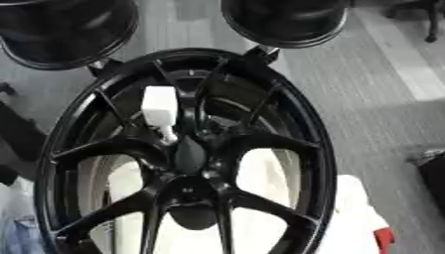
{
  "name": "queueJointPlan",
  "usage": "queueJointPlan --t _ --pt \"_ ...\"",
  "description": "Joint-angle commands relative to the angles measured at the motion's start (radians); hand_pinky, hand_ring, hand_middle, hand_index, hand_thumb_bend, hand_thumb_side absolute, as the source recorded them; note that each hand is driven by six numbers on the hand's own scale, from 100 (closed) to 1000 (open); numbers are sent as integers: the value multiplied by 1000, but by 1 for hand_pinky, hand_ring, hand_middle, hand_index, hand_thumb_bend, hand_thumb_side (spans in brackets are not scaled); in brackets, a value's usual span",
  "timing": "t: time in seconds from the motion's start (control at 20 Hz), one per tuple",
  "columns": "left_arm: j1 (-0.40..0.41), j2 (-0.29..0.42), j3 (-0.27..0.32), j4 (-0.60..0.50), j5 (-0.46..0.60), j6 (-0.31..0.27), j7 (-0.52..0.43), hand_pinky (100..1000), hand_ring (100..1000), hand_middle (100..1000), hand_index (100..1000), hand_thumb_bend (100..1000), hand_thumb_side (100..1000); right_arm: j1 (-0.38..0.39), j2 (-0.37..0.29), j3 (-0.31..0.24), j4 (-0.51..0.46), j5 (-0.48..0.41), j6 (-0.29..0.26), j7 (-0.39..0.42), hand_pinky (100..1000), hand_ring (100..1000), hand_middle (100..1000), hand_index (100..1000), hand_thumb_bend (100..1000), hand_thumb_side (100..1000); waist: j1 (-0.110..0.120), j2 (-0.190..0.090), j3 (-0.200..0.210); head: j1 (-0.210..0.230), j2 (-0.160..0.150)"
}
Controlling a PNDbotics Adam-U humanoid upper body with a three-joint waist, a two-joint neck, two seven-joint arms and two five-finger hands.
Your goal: Pull the pin out of the wheel hub.
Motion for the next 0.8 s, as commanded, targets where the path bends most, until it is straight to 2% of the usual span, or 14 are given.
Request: queueJointPlan --t 0.05,0.2,0.35,0.8 --pt "-64 -4 -37 41 -57 -54 -147 860 800 726 838 100 529 -12 -44 -8 0 6 0 3 891 753 677 786 100 180 0 -22 -3 -8 -4" --pt "-127 -36 -79 75 -86 -87 -288 866 806 737 842 100 540 -11 -46 -6 2 6 -1 5 891 753 677 786 100 180 3 -23 -6 -11 -2" --pt "-183 -69 -119 108 -101 -107 -357 869 809 742 845 105 548 -11 -48 -3 3 6 -2 7 892 754 678 786 100 182 5 -25 -9 -14 -3" --pt "-344 -220 -231 271 -155 -162 -387 868 810 744 854 110 562 -14 -43 5 7 7 -6 12 892 755 679 785 100 181 1 -31 -17 -16 -1"
